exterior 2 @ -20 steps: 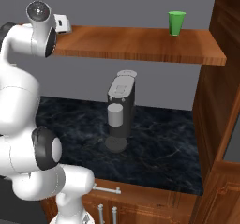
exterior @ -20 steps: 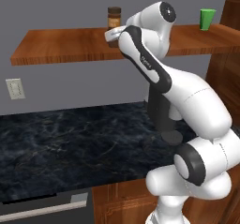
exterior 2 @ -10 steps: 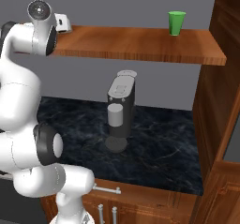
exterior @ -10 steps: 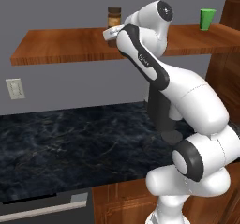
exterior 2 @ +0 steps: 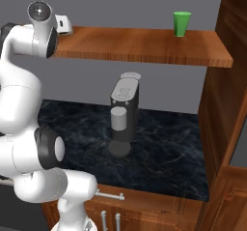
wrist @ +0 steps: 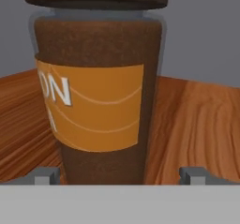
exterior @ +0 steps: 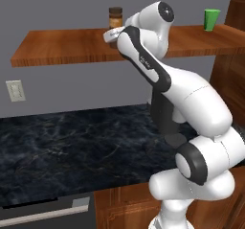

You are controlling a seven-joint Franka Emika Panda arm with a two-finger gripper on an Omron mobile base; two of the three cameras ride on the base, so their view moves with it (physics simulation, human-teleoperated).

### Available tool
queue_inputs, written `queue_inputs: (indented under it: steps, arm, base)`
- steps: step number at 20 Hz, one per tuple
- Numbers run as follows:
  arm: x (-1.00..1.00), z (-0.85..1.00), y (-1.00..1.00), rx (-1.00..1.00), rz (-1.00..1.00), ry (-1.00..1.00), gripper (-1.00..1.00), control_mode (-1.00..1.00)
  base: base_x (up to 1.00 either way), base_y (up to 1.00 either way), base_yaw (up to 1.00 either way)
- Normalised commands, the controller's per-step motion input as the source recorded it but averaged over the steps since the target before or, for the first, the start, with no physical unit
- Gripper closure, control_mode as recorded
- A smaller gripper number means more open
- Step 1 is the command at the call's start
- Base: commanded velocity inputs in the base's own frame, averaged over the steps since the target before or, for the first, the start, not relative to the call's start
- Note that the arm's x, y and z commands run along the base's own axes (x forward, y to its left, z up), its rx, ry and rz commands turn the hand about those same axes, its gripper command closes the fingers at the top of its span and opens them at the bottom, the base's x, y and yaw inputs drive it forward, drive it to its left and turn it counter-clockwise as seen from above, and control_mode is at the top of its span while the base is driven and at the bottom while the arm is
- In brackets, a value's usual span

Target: Take the cinnamon bottle from the cabinet and place it on the dining table, next to the plate with the cupcake. Then take the chocolate from the dining counter and place it on the cupcake plate.

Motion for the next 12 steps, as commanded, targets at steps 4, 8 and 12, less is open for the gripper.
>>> queue_inputs:
  steps: [4, 8, 12]
  arm:
    - [0.03, -0.15, 0.06, 0.0, 0.0, 0.0, -1.0, -1.0]
    - [0.05, -0.11, 0.0, 0.0, 0.01, 0.0, -1.0, -1.0]
    - [0.06, -0.02, 0.0, 0.0, 0.02, 0.0, 1.0, -1.0]
  base:
    - [0.0, 0.0, 0.0]
    - [0.0, 0.0, 0.0]
    - [0.0, 0.0, 0.0]
